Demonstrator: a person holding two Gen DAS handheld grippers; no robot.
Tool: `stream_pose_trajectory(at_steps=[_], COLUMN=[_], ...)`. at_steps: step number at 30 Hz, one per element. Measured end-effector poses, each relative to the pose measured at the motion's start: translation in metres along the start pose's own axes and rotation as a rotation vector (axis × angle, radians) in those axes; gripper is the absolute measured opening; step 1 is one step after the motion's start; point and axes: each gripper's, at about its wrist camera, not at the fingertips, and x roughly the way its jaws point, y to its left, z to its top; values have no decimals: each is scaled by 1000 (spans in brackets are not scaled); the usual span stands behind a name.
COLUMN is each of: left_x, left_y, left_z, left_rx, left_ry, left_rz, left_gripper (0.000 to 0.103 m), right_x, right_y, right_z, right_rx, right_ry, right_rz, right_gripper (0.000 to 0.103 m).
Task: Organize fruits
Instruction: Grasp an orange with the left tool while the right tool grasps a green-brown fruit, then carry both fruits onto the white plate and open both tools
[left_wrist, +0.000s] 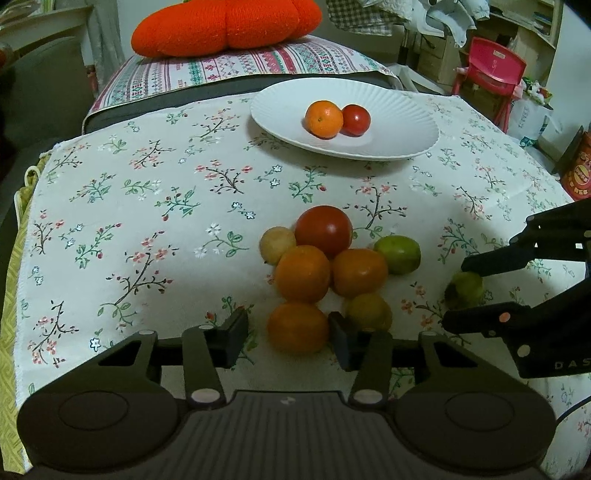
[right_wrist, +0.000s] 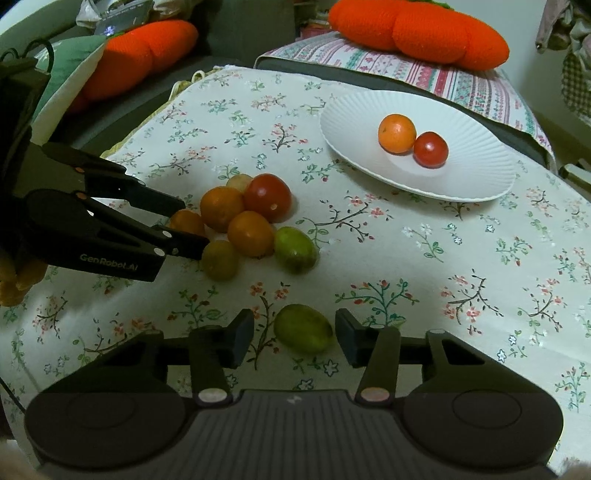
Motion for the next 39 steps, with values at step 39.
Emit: stream_pose_trajectory(at_steps=[39], left_x=[-24], left_y=[-4], left_z=[34], left_rx=[-39], left_ry=[-62], left_rz=[52], left_gripper=[8], right_x=[-21], right_y=[-25], right_z=[19], right_rx=[54], right_ry=[-97], right_rz=[-49], right_gripper=[31])
